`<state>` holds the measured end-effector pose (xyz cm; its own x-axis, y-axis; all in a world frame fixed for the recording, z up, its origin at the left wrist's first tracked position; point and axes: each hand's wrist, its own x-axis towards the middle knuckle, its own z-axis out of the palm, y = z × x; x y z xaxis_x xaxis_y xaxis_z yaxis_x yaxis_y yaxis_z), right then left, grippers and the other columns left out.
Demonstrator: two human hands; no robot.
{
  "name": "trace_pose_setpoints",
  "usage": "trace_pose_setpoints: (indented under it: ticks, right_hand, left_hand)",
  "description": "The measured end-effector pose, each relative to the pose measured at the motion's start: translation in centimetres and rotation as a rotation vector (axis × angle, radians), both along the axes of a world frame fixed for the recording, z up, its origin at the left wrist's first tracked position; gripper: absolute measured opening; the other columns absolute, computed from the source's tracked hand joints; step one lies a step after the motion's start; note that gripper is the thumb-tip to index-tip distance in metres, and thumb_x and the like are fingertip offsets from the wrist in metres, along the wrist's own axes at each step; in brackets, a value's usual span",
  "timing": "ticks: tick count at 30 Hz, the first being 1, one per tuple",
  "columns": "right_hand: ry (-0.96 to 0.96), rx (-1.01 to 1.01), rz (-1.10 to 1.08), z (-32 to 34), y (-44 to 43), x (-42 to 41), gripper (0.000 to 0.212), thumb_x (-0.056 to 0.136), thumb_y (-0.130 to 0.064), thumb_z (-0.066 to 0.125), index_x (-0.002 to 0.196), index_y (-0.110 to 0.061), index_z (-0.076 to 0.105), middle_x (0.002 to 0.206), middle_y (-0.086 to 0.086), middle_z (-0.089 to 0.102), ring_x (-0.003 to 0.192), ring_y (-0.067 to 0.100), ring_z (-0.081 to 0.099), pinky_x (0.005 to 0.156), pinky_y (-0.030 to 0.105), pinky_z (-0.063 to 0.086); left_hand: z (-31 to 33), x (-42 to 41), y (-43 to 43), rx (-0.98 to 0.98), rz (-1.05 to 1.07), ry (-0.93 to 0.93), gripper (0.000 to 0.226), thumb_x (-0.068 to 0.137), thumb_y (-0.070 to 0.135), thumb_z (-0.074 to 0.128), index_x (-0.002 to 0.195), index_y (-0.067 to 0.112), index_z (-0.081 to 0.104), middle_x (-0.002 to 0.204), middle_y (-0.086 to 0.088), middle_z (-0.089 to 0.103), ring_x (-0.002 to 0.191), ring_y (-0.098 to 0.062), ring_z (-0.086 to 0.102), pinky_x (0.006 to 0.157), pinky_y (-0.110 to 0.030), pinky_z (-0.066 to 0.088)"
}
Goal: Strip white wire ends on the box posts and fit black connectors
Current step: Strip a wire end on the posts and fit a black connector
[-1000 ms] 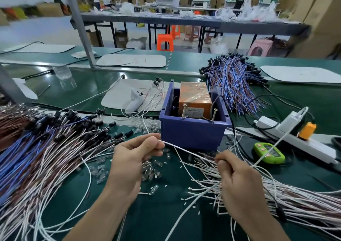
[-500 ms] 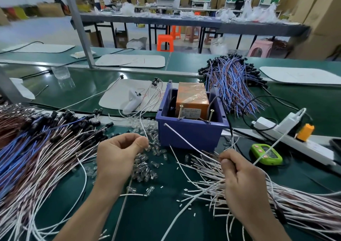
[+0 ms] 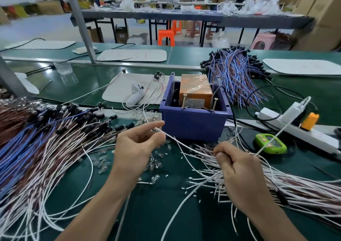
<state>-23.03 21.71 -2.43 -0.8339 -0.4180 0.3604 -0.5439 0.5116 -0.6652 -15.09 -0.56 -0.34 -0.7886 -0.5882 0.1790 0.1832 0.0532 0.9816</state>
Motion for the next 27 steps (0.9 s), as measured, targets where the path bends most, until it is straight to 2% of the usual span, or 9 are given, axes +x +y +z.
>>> trace_pose_setpoints:
  ticks: [2,6,12,18,23,27]
  right_hand:
    - [-0.023,-0.004,0.023,0.1,0.0,0.1,0.027,0.100,-0.011,0.057,0.080,-0.029,0.061,0.059,-0.016,0.053,0.052,0.009,0.046,0.049,0.020,0.029]
    - [-0.047,0.019,0.043,-0.1,-0.2,0.1,0.030,0.100,-0.009,0.057,0.079,-0.029,0.060,0.057,-0.014,0.053,0.050,0.009,0.045,0.048,0.020,0.030]
    - [-0.060,0.024,0.038,-0.6,-0.3,-0.1,0.028,0.100,-0.010,0.057,0.079,-0.029,0.062,0.059,-0.009,0.056,0.051,0.010,0.046,0.048,0.022,0.031]
    - [-0.077,0.029,0.042,-0.8,-0.3,0.0,0.026,0.099,-0.011,0.058,0.082,-0.031,0.060,0.061,-0.004,0.057,0.052,0.012,0.048,0.050,0.026,0.033]
    - [-0.080,0.040,0.054,-0.7,-0.4,0.1,0.025,0.099,-0.011,0.057,0.082,-0.029,0.060,0.059,-0.006,0.055,0.052,0.010,0.046,0.051,0.024,0.033]
    - [-0.109,0.027,0.052,-0.6,-0.4,0.0,0.026,0.099,-0.012,0.056,0.082,-0.030,0.061,0.058,-0.003,0.056,0.047,0.008,0.044,0.048,0.022,0.031]
  left_hand:
    - [0.1,-0.2,0.1,0.058,-0.001,0.022,0.016,0.076,0.019,0.084,0.092,0.023,0.085,0.083,-0.007,0.079,0.070,-0.012,0.069,0.067,-0.018,0.055]
    - [0.0,-0.2,-0.1,0.171,-0.004,0.029,0.026,0.064,0.033,0.082,0.083,0.015,0.084,0.079,-0.012,0.077,0.070,-0.018,0.065,0.065,-0.020,0.055]
    - [-0.1,-0.2,-0.3,0.340,-0.089,0.003,0.016,0.071,0.027,0.072,0.071,0.013,0.081,0.069,-0.008,0.071,0.066,-0.013,0.066,0.062,-0.020,0.054]
    - [0.1,-0.4,-0.2,0.453,-0.001,0.022,0.015,0.066,0.017,0.075,0.077,0.012,0.083,0.073,-0.009,0.074,0.066,-0.011,0.068,0.062,-0.017,0.054]
    - [0.0,-0.4,-0.9,0.403,0.082,0.024,0.021,0.056,0.020,0.083,0.077,0.016,0.084,0.078,-0.007,0.078,0.073,-0.012,0.072,0.065,-0.016,0.055]
    - [-0.2,-0.4,-1.1,0.385,0.091,0.008,0.016,0.055,0.021,0.083,0.070,0.015,0.082,0.069,-0.006,0.073,0.064,-0.012,0.067,0.064,-0.019,0.053]
